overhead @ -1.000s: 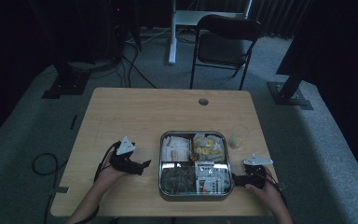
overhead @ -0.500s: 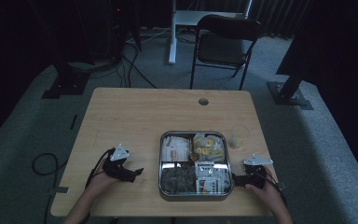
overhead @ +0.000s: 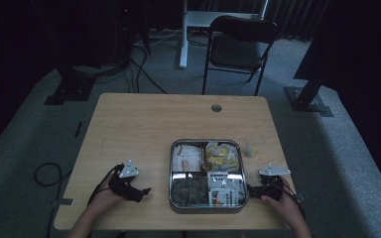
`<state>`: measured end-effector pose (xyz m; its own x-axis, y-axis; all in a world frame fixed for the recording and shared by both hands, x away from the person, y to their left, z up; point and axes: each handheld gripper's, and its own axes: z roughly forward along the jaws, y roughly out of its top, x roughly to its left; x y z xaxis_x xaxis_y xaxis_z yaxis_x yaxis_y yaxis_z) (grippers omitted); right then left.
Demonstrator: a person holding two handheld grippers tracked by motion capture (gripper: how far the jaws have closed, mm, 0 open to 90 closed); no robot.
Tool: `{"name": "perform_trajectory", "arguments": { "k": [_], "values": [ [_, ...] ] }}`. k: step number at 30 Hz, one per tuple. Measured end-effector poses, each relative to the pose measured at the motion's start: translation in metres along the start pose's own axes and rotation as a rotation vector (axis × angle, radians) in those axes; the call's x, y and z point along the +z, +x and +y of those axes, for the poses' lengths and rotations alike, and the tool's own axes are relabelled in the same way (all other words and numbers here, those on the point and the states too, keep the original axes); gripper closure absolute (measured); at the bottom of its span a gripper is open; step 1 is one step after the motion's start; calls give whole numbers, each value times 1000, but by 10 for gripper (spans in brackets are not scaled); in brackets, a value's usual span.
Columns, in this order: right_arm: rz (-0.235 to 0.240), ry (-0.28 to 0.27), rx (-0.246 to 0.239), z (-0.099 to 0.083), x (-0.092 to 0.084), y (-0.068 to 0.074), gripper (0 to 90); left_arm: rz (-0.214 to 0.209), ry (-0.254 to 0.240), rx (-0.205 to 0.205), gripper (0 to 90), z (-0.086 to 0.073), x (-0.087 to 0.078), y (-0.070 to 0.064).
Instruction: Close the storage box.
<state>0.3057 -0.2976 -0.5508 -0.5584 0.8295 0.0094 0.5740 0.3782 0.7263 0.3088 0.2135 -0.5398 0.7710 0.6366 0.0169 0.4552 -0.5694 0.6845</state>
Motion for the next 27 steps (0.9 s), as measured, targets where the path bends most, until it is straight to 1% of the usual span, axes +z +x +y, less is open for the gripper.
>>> {"name": "perform_trajectory", "arguments": {
  "k": [2,4,6,8,12,27],
  "values": [
    [0,0,0,0,0,0,130,-6,11,8,6,-3,0,-1],
    [0,0,0,0,0,0,130,3,23,20,6,-6,1,-3],
    [0,0,0,0,0,0,131,-11,17,12,6,-8,1,-3],
    [0,0,0,0,0,0,131,-13,12,12,6,-10,0,-3],
    [0,1,2,0,0,0,130,-23,7,24,6,-13,-3,-2],
    [-1,1,-2,0,0,0,130,-22,6,20,6,-14,-3,-3]
  ]
}}
